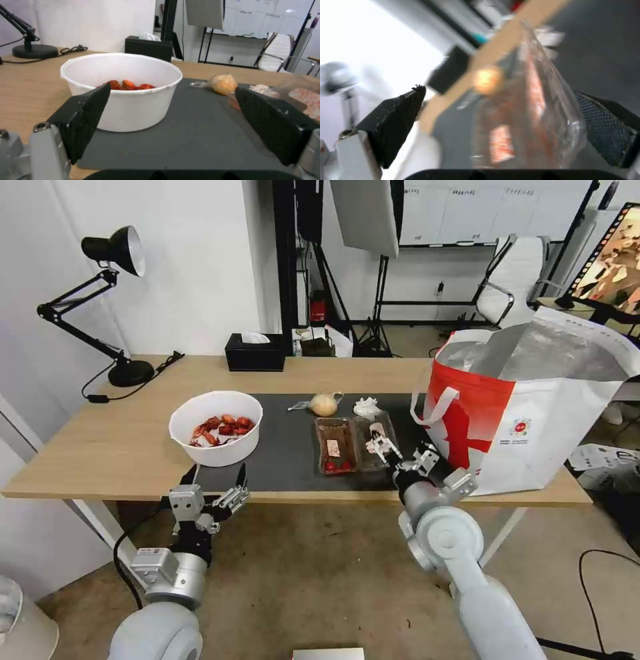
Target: Pick up the trash from the table and place it into the takeout bag.
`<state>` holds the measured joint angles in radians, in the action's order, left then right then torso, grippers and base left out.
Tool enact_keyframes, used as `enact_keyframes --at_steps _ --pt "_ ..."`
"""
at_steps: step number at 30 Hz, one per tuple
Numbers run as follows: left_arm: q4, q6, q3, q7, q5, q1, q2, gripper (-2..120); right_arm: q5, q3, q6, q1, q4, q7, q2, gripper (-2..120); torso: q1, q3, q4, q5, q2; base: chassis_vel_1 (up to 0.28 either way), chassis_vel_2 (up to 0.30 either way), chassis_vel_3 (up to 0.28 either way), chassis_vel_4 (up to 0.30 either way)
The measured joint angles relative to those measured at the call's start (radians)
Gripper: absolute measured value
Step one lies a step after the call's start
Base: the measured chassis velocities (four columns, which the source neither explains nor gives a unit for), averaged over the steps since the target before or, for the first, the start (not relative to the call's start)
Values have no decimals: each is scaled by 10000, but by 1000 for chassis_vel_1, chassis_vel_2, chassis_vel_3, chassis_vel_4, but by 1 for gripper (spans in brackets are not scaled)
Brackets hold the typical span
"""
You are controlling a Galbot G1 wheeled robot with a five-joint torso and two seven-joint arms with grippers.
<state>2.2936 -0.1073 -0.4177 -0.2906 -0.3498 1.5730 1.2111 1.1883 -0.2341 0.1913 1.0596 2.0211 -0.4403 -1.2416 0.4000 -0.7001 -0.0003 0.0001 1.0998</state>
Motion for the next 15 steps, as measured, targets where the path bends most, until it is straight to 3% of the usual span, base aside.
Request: enact_keyframes --at_steps 5,8,15 --pt "12 18 -22 0 9 25 23 100 645 386 563 -584 16 524 395 100 0 0 2 -1 0 0 0 0 0" --pt "14 20 -61 1 21 47 66 100 2124 832 1429 -1467 -380 -250 442 100 0 0 3 -3 2 0 0 0 0" --pt "14 30 -139 1 24 98 99 100 3868 1156 1940 -2390 -1547 -1650 -107 100 1 0 5 -2 0 0 0 0 0"
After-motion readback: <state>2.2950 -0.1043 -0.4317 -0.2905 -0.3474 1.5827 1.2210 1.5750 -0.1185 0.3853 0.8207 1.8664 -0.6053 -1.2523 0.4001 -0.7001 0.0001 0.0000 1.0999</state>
